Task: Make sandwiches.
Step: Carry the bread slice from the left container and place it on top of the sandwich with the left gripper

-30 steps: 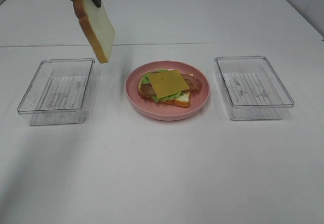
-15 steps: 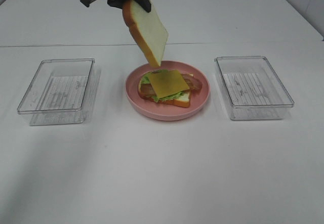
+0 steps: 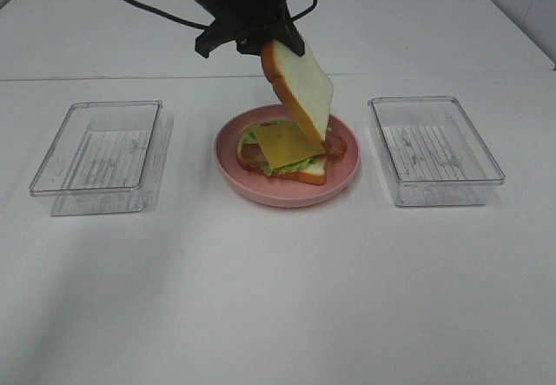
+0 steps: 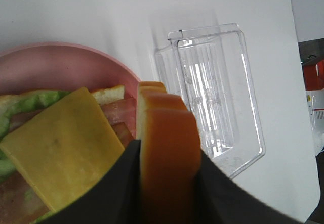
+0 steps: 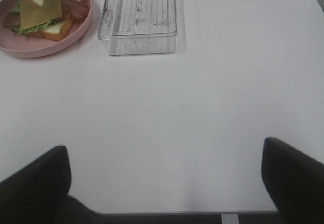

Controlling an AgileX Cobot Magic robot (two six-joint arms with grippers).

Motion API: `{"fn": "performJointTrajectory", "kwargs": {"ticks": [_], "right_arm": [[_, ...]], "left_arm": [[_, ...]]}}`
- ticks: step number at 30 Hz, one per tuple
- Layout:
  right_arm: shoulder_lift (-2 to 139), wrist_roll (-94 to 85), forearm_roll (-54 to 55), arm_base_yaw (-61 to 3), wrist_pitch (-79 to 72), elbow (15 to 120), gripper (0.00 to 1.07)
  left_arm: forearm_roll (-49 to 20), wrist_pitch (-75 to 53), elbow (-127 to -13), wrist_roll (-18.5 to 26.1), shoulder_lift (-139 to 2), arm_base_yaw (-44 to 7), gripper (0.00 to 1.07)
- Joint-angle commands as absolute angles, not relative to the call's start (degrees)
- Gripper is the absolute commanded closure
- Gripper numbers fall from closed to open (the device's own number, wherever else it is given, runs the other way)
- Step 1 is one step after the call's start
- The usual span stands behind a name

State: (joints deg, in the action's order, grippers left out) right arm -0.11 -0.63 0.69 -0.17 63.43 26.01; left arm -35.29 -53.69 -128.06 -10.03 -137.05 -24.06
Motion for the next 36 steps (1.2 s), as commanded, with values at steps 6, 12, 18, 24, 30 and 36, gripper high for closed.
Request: {"fn": "performJointTrajectory", "kwargs": {"ticks": [6,12,18,24,30,36], "right_arm": [[-2.0,-0.9,0.9,0.1,62.9,25.9,0.09],[-2.0,-0.9,0.9,0.1,62.9,25.9,0.09],[-2.0,-0.9,0.9,0.1,62.9,25.9,0.09],[-2.0,-0.9,0.9,0.1,62.9,25.9,0.09],[-2.0,-0.9,0.9,0.1,62.9,25.9,0.09],[-2.0,-0.9,0.9,0.1,62.9,25.9,0.09]], "left_arm": [[-39.2,-51.5,-128.2,-7.8,-139.7,-24.3,1.00],[-40.9,-50.7,-128.2,-7.8,-141.5,-24.3,0.96],[-40.8,-50.6,-128.2,-8.0,-142.6,-24.3,0.92],[-37.9,-50.1,-128.2,-8.4,-142.9,-24.3,0.84],[-35.4,-50.9,-128.2,-8.4,-142.9,-24.3,0.59],[-33.8,-50.8,-128.2,-8.4,-142.9,-24.3,0.34]]}}
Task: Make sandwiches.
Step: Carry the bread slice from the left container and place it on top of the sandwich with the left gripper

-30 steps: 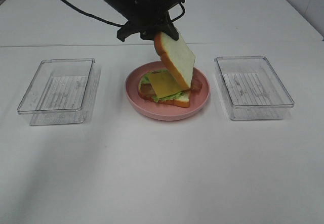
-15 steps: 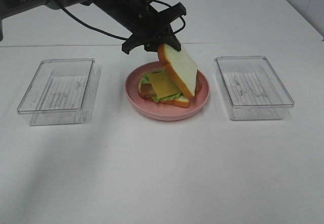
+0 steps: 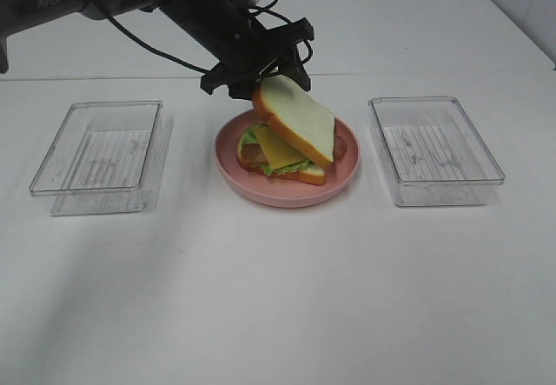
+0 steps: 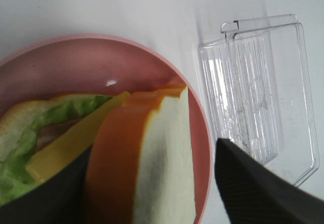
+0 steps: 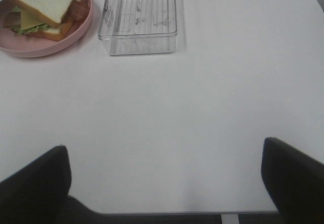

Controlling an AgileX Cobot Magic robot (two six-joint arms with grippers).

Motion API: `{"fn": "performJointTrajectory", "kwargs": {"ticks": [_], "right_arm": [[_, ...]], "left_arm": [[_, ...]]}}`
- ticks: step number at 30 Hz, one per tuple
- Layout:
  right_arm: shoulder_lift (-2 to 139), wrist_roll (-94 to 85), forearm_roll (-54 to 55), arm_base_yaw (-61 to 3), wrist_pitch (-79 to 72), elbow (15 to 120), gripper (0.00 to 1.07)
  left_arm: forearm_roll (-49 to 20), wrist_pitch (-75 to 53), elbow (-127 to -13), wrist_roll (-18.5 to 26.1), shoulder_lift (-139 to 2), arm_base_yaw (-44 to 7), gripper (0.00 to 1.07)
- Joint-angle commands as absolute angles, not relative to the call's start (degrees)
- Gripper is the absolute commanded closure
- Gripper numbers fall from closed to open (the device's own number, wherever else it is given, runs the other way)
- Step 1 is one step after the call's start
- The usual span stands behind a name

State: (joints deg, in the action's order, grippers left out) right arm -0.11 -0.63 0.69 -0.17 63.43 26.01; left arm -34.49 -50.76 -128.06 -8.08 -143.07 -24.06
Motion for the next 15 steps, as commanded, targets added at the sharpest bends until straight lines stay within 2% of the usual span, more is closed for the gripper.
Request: {"fn": "performJointTrajectory", "kwargs": {"ticks": [1,2,4,10,15], "right_arm": [[-2.0,-0.9,0.9,0.1,62.9,25.9,0.09],[-2.0,-0.9,0.9,0.1,62.9,25.9,0.09],[-2.0,-0.9,0.9,0.1,62.9,25.9,0.09],[-2.0,-0.9,0.9,0.1,62.9,25.9,0.09],[-2.0,-0.9,0.9,0.1,62.9,25.9,0.09]], "left_arm": [[-33.7,-50.9,-128.2,-8.4,-142.8,-24.3,0.30],[-33.7,-51.0,-128.2,-8.4,-142.8,-24.3,0.24],[-33.7,-51.2,-128.2,-8.4,-142.7,-24.3,0.20],[-31.9,-54.4,-128.3,-8.3,-142.4,-24.3,0.20],[-24.7,-58.9,-128.3,-9.6,-141.8,-24.3,0.20]]}}
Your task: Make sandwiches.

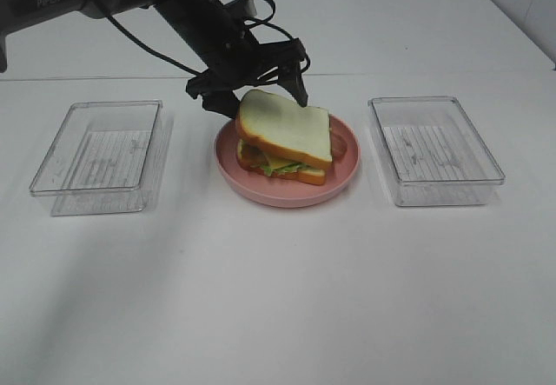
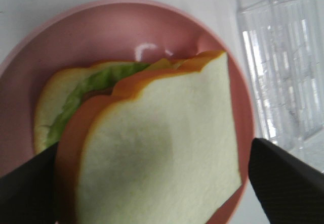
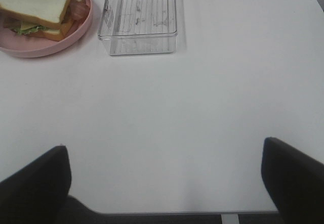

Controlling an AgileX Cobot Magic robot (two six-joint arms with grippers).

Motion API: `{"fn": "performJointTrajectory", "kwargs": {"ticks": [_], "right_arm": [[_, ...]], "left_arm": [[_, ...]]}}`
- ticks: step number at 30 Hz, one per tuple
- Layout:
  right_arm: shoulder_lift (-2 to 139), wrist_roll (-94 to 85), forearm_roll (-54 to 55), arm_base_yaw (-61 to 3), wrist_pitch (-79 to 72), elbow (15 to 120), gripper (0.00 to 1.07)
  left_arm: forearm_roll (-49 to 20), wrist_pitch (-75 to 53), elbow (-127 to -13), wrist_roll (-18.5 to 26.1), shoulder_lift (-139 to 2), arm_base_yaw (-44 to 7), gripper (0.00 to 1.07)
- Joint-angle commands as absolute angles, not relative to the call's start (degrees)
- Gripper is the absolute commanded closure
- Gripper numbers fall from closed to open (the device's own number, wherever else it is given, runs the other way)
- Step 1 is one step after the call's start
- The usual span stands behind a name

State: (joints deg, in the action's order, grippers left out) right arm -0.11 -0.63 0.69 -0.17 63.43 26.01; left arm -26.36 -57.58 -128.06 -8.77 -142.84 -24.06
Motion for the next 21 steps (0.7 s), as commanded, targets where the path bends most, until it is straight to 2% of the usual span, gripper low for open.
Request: {"fn": "performJointTrajectory", "kwargs": {"ticks": [1,2,6,10,19,21], "right_arm": [[-2.0,-0.9,0.9,0.1,62.9,25.9,0.09],[-2.0,-0.9,0.9,0.1,62.9,25.9,0.09],[-2.0,-0.9,0.9,0.1,62.9,25.9,0.09],[-2.0,-0.9,0.9,0.1,62.9,25.9,0.09],[-2.0,-0.9,0.9,0.1,62.9,25.9,0.09],[-2.0,-0.9,0.9,0.1,62.9,25.9,0.09]], "left_arm": [[-24.7,-58.9,-128.3,-9.6,-141.8,-24.3,0.20],[-22.7,-59.2,-128.3,-10.9,-141.3,-24.3,0.20],[-21.5,-59.2,-128.3,-10.9,-140.5,-24.3,0.19],[-20.7,-59.8,-128.3,-10.9,-139.8,-24.3,0.11],[-18.4,-64.6,-128.3,-11.0,-135.7,-24.3,0.11],[-14.8,-68.4,-128.6,-10.9,-133.2,-24.3,0.11]]}}
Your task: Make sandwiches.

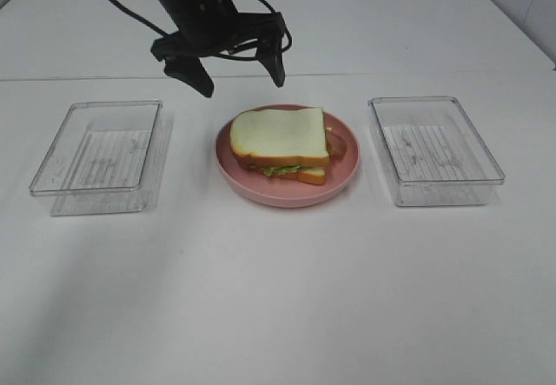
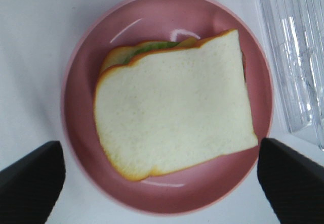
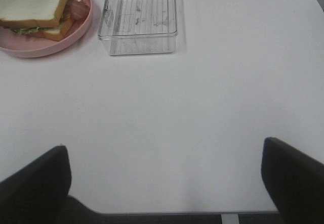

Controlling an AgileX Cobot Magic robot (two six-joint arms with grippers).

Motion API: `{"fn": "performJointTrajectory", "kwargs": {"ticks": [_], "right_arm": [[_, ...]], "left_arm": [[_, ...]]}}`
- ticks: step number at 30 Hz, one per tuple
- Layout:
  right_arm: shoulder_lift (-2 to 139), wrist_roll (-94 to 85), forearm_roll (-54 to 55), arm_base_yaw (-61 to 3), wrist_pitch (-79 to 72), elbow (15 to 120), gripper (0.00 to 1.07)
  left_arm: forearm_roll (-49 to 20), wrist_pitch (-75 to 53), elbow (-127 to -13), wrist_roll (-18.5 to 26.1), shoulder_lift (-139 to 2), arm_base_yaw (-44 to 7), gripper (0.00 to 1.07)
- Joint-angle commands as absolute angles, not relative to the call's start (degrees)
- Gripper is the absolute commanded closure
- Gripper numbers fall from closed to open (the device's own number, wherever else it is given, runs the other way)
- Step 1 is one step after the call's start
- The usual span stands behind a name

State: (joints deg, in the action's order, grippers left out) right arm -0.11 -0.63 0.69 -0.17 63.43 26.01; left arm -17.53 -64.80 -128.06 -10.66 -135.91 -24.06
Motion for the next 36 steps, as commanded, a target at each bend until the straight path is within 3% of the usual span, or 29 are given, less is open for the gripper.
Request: {"fn": "performJointTrajectory", "kwargs": {"ticks": [1,3,15,25,28,36], "right_arm": [[-2.0,-0.9,0.9,0.1,62.9,25.9,0.09],[-2.0,-0.9,0.9,0.1,62.9,25.9,0.09],[-2.0,-0.9,0.9,0.1,62.9,25.9,0.09],[-2.0,-0.9,0.9,0.1,62.9,25.9,0.09],[-2.0,-0.9,0.9,0.1,62.9,25.9,0.09],[-2.0,-0.9,0.9,0.1,62.9,25.9,0.09]], "left_arm": [[-14.8,-68.4,-128.6,-10.9,-133.2,-24.3,0.11],[-8.7,-75.7,-128.6,-10.5,-129.6,-24.3,0.11],[-4.7,-75.6,-124.3,-8.8,-118.1,-23.8,0.11],[-4.3,-75.6,-103.4,-5.4,-101.1,-17.9,0.11],[-4.2,-75.6,-101.7,-5.3,-99.6,-17.4,0.11],[0.4,-75.5,-83.1,-5.2,-80.7,-9.9,0.11]]}}
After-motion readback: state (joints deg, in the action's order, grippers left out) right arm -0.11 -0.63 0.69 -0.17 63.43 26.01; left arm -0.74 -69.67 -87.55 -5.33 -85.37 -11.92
